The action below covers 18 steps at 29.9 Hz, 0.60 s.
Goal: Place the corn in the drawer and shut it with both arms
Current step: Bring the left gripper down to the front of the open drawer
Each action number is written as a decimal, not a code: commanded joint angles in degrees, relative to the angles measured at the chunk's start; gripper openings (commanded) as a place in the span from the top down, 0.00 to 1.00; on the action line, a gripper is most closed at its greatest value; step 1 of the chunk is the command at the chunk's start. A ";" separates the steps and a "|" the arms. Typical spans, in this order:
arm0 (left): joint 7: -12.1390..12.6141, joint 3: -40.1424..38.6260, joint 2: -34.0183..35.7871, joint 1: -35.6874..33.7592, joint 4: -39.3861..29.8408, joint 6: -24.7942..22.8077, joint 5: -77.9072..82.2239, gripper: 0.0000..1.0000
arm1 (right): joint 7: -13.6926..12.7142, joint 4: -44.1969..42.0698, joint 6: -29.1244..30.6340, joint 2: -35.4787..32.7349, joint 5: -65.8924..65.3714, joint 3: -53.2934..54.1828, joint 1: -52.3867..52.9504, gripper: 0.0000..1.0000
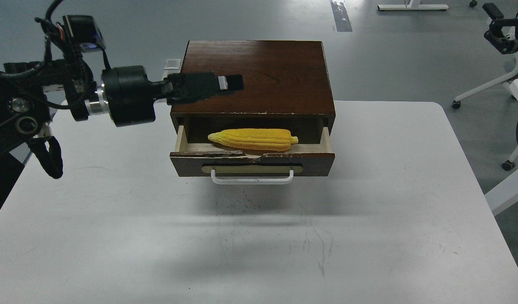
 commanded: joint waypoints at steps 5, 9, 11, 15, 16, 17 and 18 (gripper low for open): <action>0.23 3.15 -4.18 0.44 -1.28 -0.01 11.98 0.79 | 1.88 -0.60 0.00 0.00 9.66 -0.07 -5.76 0.00; 0.93 5.17 -7.00 -0.35 -1.36 -0.01 16.74 0.80 | 1.62 -1.74 0.00 0.26 16.26 -0.16 -9.37 0.00; 1.55 6.05 -8.49 -0.96 -1.36 -0.01 17.79 0.81 | 1.35 -2.70 0.00 1.49 19.94 -0.16 -11.21 0.00; 1.64 10.44 -10.78 -3.07 -1.36 -0.01 19.55 0.92 | 1.35 -5.26 0.00 4.66 21.02 -0.16 -12.63 0.00; 1.64 11.41 -11.13 -3.42 -1.36 -0.01 20.17 0.95 | 1.35 -5.61 0.00 4.92 21.02 -0.07 -12.80 0.00; 1.55 12.90 -11.92 -4.12 -1.28 -0.01 21.30 1.00 | 1.35 -5.79 0.00 5.10 21.02 -0.07 -12.89 0.00; 1.55 13.43 -12.36 -4.22 -1.28 -0.01 21.84 1.00 | 1.35 -5.79 0.00 5.10 21.02 -0.07 -12.89 0.00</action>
